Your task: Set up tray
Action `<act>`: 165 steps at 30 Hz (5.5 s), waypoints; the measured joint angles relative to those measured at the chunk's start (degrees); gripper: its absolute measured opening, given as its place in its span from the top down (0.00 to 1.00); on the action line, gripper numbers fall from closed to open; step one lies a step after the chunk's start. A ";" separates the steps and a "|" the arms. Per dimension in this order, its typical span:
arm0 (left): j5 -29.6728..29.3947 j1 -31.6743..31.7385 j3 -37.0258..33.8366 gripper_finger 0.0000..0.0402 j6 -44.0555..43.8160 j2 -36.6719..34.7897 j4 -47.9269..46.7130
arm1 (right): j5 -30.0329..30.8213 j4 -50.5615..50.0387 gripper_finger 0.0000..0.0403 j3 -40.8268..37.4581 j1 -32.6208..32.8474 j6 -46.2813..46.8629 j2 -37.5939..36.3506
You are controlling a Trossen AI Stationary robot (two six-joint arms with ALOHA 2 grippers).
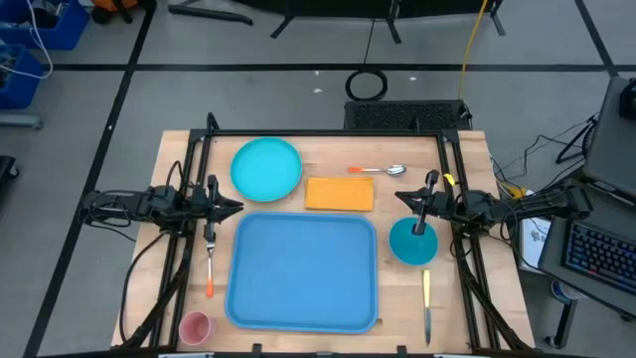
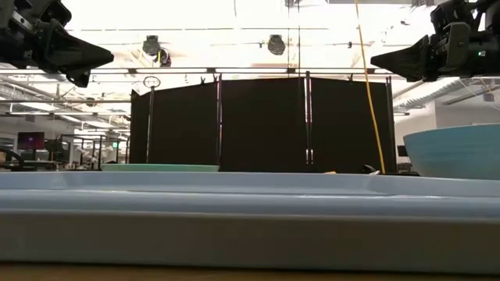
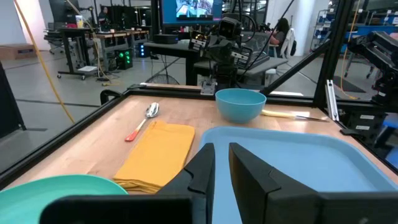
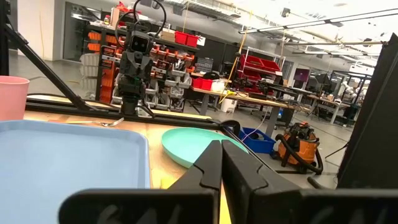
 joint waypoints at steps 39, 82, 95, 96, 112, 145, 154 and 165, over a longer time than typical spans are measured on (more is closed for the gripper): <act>0.00 0.00 0.00 0.87 -0.02 -0.02 0.44 | 1.45 21.45 1.00 0.00 -0.09 16.72 2.61; 0.04 -0.01 -0.02 0.87 -13.90 0.00 9.63 | -16.56 -34.43 0.71 73.75 -6.00 -15.63 82.26; 0.06 -0.02 -0.02 0.87 -16.36 0.00 9.01 | -16.24 -42.83 0.65 90.42 -10.91 -22.68 98.21; 0.07 -0.02 -0.02 0.87 -16.31 0.00 8.94 | -16.25 -43.08 0.66 91.92 -11.22 -22.69 99.26; 0.03 -0.02 -0.02 0.87 -16.44 0.02 8.73 | -16.47 -49.01 0.67 104.08 -15.68 -24.57 110.41; -1.51 -0.02 -0.02 0.87 -16.00 0.00 8.70 | -18.34 -47.16 0.67 104.15 -19.91 -22.31 112.44; -1.56 -0.02 -0.02 0.87 -16.00 0.00 8.70 | -21.06 -46.81 0.70 104.12 -21.07 -20.27 113.91; -1.99 -0.02 -0.02 0.87 -15.08 0.00 8.48 | -20.79 -44.07 0.85 104.15 -21.05 -21.07 115.20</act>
